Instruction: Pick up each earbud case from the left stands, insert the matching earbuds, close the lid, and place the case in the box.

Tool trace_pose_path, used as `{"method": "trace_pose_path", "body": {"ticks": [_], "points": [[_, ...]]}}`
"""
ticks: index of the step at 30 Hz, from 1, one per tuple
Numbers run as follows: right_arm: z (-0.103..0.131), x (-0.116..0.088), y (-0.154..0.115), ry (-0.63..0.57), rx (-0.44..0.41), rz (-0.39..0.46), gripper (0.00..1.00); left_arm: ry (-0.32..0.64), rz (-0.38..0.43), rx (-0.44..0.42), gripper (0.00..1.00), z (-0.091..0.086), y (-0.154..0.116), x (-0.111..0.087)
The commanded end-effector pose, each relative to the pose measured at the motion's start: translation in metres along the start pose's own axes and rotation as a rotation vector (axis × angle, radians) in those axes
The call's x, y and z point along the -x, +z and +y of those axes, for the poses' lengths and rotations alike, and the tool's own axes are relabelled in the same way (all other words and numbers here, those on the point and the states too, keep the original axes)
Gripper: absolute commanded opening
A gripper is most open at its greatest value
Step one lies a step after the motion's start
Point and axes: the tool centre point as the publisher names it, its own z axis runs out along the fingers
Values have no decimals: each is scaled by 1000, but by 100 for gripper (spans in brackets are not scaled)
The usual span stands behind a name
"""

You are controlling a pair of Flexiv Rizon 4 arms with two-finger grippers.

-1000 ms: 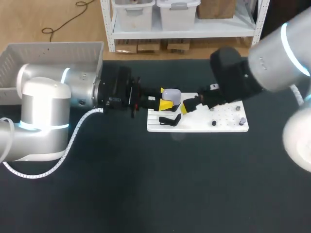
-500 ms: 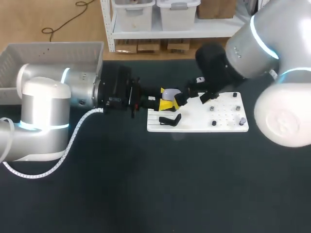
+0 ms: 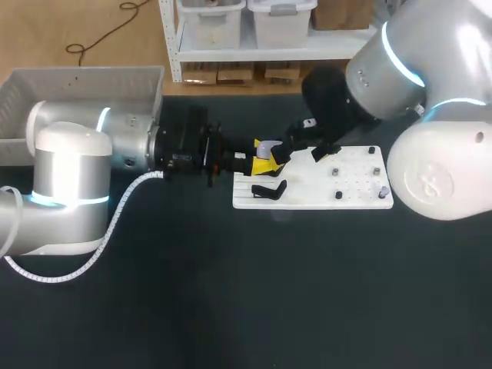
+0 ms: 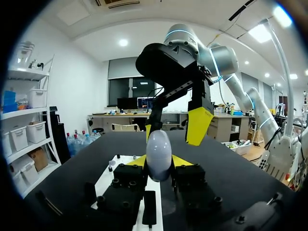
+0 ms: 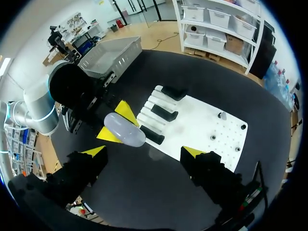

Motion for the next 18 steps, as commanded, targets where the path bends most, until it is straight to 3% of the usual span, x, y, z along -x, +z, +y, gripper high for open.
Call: {"method": "trace_pose_path", "body": {"ticks": [1, 18], "points": [[-1, 5, 5, 2, -1, 4, 100, 2, -2, 5, 0, -1, 0, 0], [-9, 17, 1, 21, -24, -22, 100, 2, -2, 5, 0, -1, 0, 0]]}}
